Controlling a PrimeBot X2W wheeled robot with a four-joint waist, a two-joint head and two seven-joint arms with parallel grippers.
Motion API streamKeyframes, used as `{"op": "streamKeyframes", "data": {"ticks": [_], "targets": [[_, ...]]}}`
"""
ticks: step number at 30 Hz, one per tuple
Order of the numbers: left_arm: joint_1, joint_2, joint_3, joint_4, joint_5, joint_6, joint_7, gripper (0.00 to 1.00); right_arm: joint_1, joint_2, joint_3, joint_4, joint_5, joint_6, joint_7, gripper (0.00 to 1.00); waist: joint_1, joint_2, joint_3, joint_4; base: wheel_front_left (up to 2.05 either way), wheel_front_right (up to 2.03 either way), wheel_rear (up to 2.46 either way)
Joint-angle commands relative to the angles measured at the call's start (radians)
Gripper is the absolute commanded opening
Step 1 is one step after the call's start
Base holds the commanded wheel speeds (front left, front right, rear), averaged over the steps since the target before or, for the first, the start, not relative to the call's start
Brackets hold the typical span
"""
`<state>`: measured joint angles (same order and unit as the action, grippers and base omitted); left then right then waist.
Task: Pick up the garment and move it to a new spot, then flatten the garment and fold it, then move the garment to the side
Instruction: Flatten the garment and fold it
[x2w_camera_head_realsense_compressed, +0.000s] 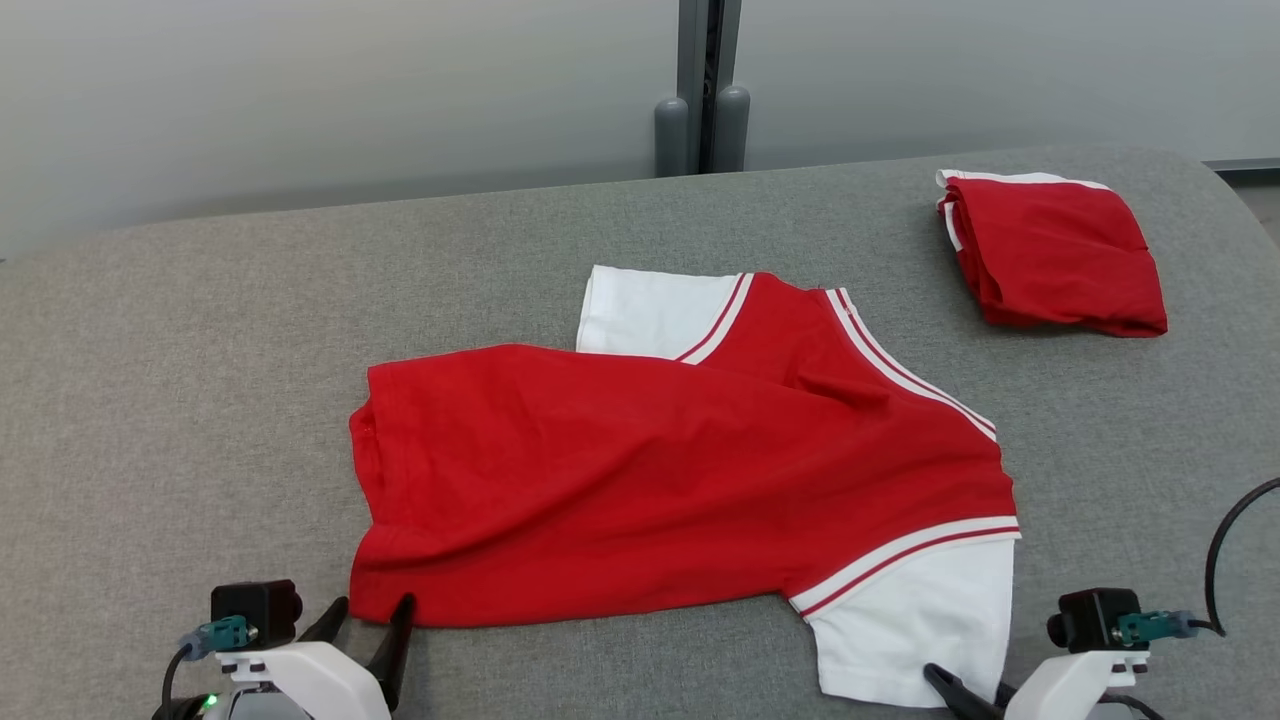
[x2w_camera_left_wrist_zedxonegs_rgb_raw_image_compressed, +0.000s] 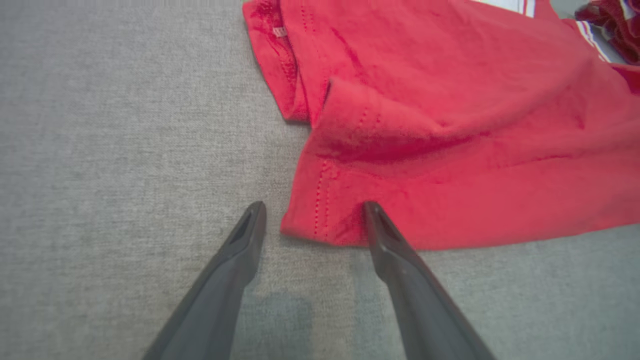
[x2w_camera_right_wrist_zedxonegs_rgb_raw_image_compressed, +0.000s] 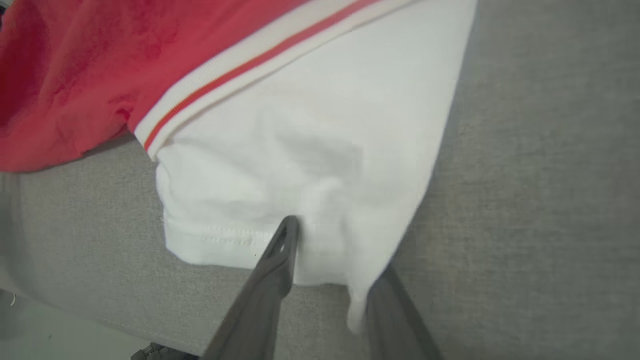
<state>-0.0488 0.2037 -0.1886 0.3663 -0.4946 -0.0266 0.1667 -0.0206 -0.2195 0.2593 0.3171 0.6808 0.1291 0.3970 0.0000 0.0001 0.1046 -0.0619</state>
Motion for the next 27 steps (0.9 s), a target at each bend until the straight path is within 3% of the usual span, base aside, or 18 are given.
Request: {"op": "streamKeyframes", "data": {"ticks": [1, 3, 5, 7, 18, 27], "targets": [[-0.015, 0.003, 0.000, 0.006, -0.003, -0.007, -0.005, 1.00, 0.004, 0.010, 0.020, 0.012, 0.008, 0.003, 0.010, 0.36, 0.0000, -0.0001, -0.001, 0.000, 0.00, 0.00, 0.00], [-0.022, 0.004, -0.002, 0.014, -0.006, -0.009, -0.008, 0.96, -0.001, 0.005, 0.029, 0.009, 0.016, 0.003, 0.002, 0.00, 0.0000, -0.0001, -0.002, 0.001, 0.00, 0.00, 0.00], [-0.026, 0.005, -0.003, 0.020, -0.009, -0.012, -0.011, 0.42, -0.002, -0.001, 0.033, 0.009, 0.023, 0.003, -0.005, 0.00, 0.0000, -0.0001, -0.005, 0.002, 0.00, 0.00, 0.00], [-0.024, 0.008, -0.006, 0.026, -0.010, -0.016, -0.007, 0.00, -0.001, -0.004, 0.040, 0.010, 0.029, 0.003, -0.010, 0.00, 0.0000, -0.0001, -0.011, 0.004, 0.00, 0.00, 0.00], [0.019, 0.031, 0.001, -0.031, -0.034, -0.017, 0.015, 0.00, 0.007, -0.044, 0.058, -0.058, 0.116, 0.003, -0.026, 0.00, 0.0000, -0.0001, -0.049, 0.013, 0.00, 0.00, 0.00], [0.110, 0.076, -0.003, -0.219, -0.064, 0.000, 0.127, 0.00, 0.111, -0.149, 0.024, -0.276, 0.262, 0.003, 0.022, 0.00, 0.0000, -0.0001, -0.065, 0.025, 0.00, 0.00, 0.00]]}}
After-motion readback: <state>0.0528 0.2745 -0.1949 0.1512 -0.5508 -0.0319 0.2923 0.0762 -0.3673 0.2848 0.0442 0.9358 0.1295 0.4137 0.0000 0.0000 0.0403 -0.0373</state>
